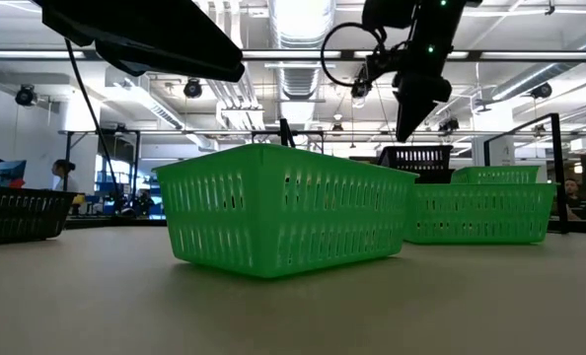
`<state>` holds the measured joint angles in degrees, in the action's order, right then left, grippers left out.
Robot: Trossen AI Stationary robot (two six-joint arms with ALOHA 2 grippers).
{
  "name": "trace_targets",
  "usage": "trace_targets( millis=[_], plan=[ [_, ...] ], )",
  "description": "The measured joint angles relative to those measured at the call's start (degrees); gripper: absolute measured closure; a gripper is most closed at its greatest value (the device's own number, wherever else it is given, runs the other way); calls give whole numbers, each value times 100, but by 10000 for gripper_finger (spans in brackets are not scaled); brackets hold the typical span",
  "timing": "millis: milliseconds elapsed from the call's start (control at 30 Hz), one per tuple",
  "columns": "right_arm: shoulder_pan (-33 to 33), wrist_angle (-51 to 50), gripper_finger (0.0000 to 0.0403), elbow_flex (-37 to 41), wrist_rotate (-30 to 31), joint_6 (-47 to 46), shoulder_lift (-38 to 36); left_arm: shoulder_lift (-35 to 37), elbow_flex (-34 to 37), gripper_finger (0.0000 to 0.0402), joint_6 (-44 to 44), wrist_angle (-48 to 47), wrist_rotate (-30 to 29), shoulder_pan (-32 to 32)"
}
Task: Stack baskets on shelf by color
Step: Stack the right black bin on top of the black bin on the shelf
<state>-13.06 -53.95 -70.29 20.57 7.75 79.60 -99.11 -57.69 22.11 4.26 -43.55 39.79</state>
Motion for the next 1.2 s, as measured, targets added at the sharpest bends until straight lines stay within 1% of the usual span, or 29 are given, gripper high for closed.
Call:
trace_targets(
  millis=[133, 200, 333, 400, 500, 833, 1067, 1133, 1200],
  plan=[
    [-22, 7, 282, 14, 34, -191, -3, 0, 0, 297, 1, 1, 0, 0],
    [-90, 42, 307, 31, 40, -237, 19, 0, 0, 297, 2, 4, 0, 0],
    [-169, 67, 372, 72, -11, -268, 162, 0, 0, 297, 2, 31, 0, 0],
    [-171, 79, 387, 83, -128, -230, 199, 0, 0, 297, 2, 32, 0, 0],
    [-168, 83, 389, 86, -259, -198, 201, 0, 0, 297, 2, 34, 0, 0],
    [-160, 74, 390, 42, -257, -359, -25, 0, 0, 297, 2, 49, 1, 0],
    [-160, 81, 389, 347, -257, -378, 15, 0, 0, 297, 0, 95, 2, 0],
    [-162, 92, 379, 462, -261, -393, 11, 0, 0, 297, 0, 93, 2, -1],
    [-160, 73, 356, 534, -260, -398, 9, 0, 0, 297, 0, 93, 2, -2]
  ],
)
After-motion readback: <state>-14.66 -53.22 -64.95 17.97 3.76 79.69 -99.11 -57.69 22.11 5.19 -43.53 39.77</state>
